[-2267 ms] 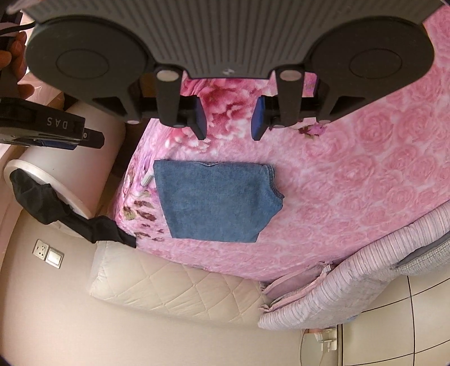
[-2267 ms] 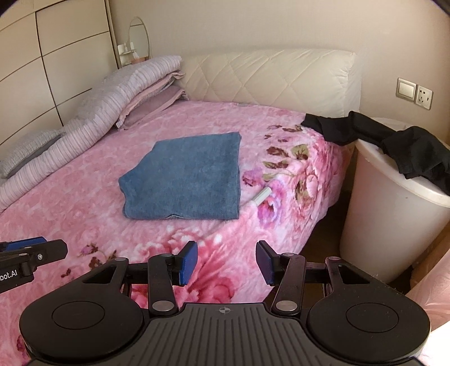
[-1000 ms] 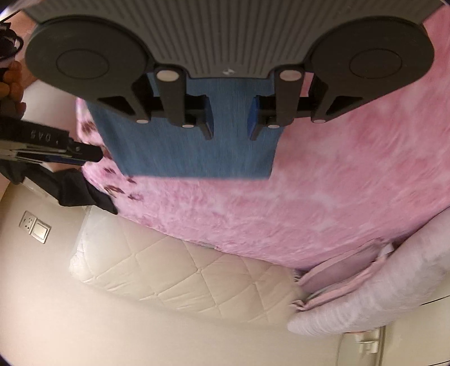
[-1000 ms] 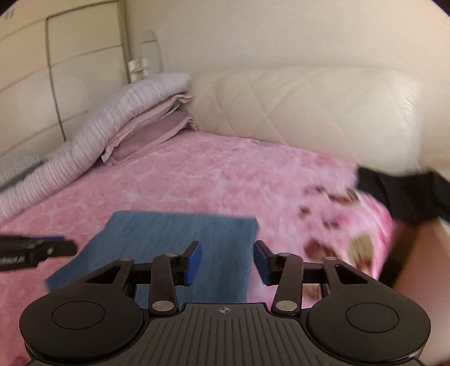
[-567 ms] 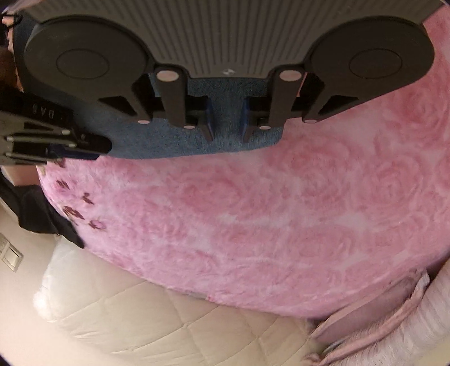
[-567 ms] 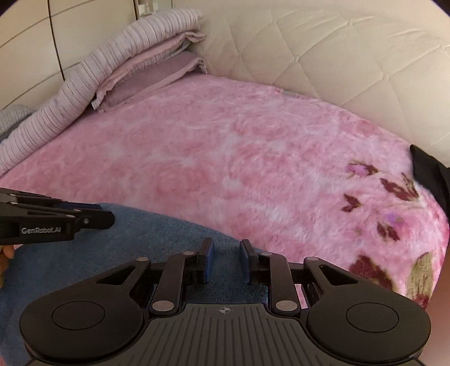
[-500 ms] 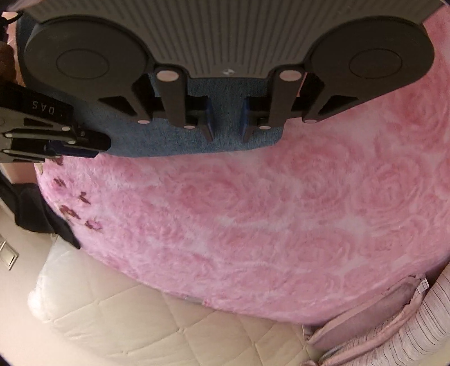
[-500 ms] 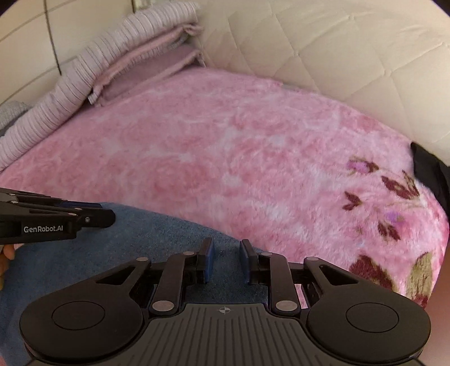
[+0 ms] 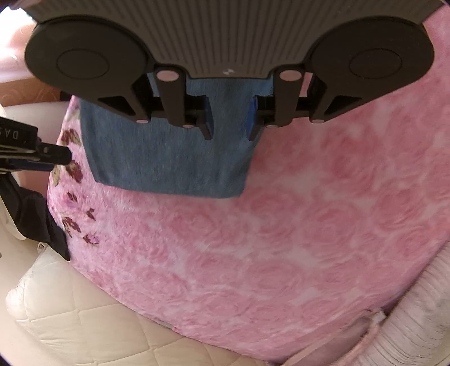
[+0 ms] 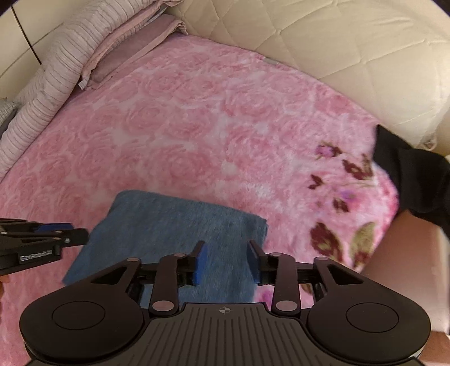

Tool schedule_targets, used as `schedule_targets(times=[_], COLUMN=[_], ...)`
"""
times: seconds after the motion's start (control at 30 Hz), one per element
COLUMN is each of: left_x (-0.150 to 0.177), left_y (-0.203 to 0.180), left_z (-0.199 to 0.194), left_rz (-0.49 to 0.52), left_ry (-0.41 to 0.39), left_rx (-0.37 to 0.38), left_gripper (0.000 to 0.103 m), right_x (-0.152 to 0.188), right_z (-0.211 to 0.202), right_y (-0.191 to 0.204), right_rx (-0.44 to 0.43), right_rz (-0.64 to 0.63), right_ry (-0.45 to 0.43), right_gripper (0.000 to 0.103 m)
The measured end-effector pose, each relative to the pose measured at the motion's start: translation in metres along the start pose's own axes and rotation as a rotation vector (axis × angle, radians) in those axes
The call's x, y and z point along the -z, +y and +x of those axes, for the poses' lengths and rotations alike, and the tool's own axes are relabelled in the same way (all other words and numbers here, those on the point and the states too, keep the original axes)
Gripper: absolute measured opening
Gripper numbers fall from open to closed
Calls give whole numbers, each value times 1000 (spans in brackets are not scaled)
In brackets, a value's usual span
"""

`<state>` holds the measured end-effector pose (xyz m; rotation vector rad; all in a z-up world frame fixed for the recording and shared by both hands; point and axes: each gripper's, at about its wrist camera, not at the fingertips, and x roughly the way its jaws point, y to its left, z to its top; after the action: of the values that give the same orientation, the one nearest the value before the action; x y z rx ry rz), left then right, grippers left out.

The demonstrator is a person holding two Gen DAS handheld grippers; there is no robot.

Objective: Fold clothes
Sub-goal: 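Lower both open grippers toward the edge of the folded jeans, then grasp the folded jeans edge with the left gripper while the right gripper grasps beside it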

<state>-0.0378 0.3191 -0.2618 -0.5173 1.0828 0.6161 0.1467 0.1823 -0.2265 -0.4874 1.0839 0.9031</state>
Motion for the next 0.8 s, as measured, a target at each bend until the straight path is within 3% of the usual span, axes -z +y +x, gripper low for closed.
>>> schedule_targets(times=[0.43,0.8], left_x=[7,15], left_y=[-21,-21], left_z=[-136,-158], left_rz=[59,76], left_ry=[-82,-109], left_rx=[-46,-39], left_gripper=[31,33], right_x=[27,58], right_z=[-102,-127], right_y=[30,16], right_rx=[-36,-53], right_rz=[94,176], right_ry=[-50,-60], right_gripper=[47,48])
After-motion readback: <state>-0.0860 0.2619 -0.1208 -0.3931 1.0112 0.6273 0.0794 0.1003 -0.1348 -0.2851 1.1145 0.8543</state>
